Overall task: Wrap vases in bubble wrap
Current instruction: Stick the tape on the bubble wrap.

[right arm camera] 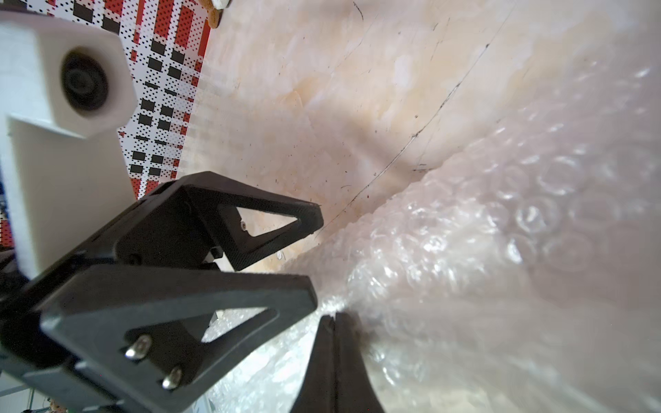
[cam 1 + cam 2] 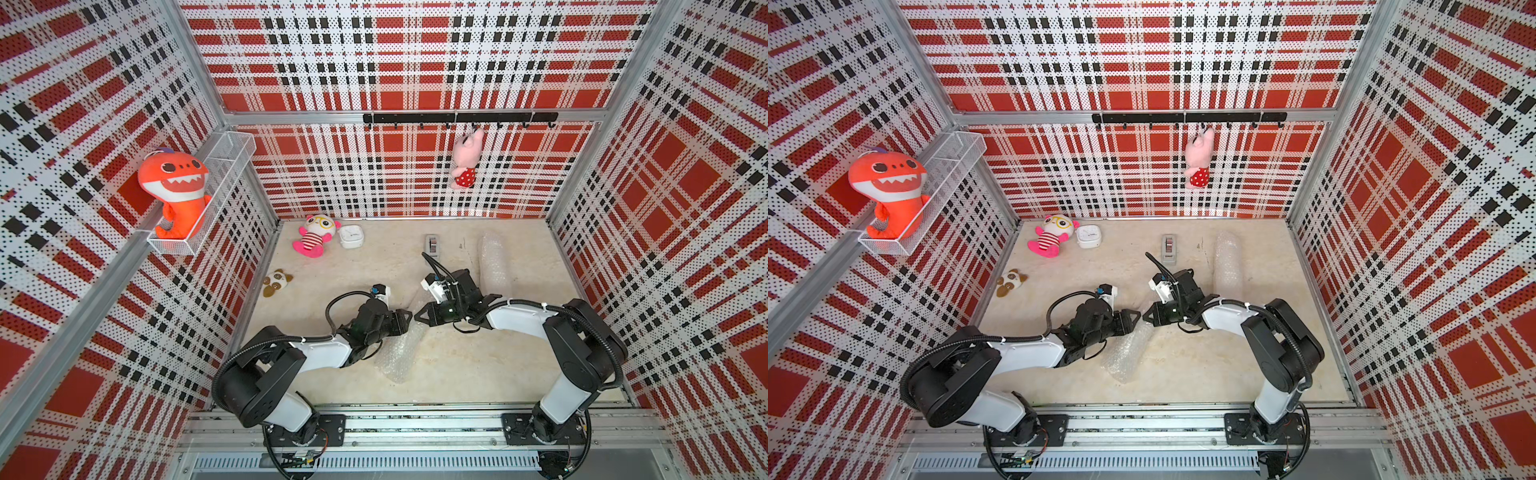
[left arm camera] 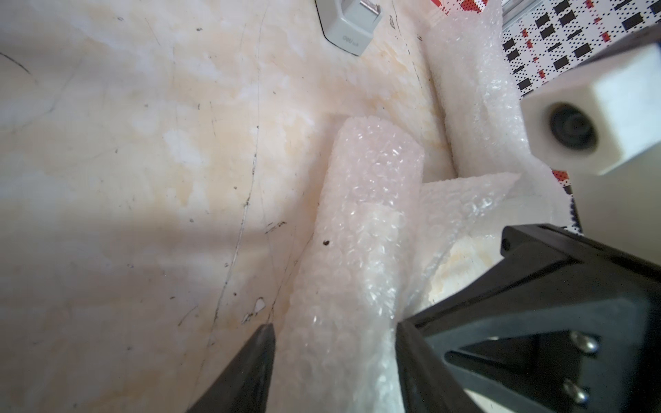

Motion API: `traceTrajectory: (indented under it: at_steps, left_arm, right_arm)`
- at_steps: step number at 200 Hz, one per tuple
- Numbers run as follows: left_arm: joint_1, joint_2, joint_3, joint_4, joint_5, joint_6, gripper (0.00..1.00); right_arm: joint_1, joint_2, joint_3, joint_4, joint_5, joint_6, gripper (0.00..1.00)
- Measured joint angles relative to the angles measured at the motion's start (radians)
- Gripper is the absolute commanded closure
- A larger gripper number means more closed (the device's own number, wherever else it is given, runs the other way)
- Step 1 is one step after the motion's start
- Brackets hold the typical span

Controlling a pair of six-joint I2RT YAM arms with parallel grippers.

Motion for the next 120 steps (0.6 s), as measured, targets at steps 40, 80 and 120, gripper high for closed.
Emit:
traceTrajectory:
  at_steps: [40, 80, 120]
  left_arm:
    - [-0.008, 0.056, 0.002, 0.054, 0.012, -0.007, 0.50]
    - [-0.011, 0.068, -0.013, 0.092, 0.005, -0.018, 0.57]
    - [-0.024, 0.065, -0.040, 0.140, -0.016, -0.022, 0.62]
  right_arm:
    - [0.000, 0.000, 0.000, 0.000, 0.000, -0.006, 1.00]
    - [0.000, 0.000, 0.000, 0.000, 0.002, -0.016, 1.00]
    - [0.000, 0.000, 0.009, -0.013, 0.022, -0.042, 1.00]
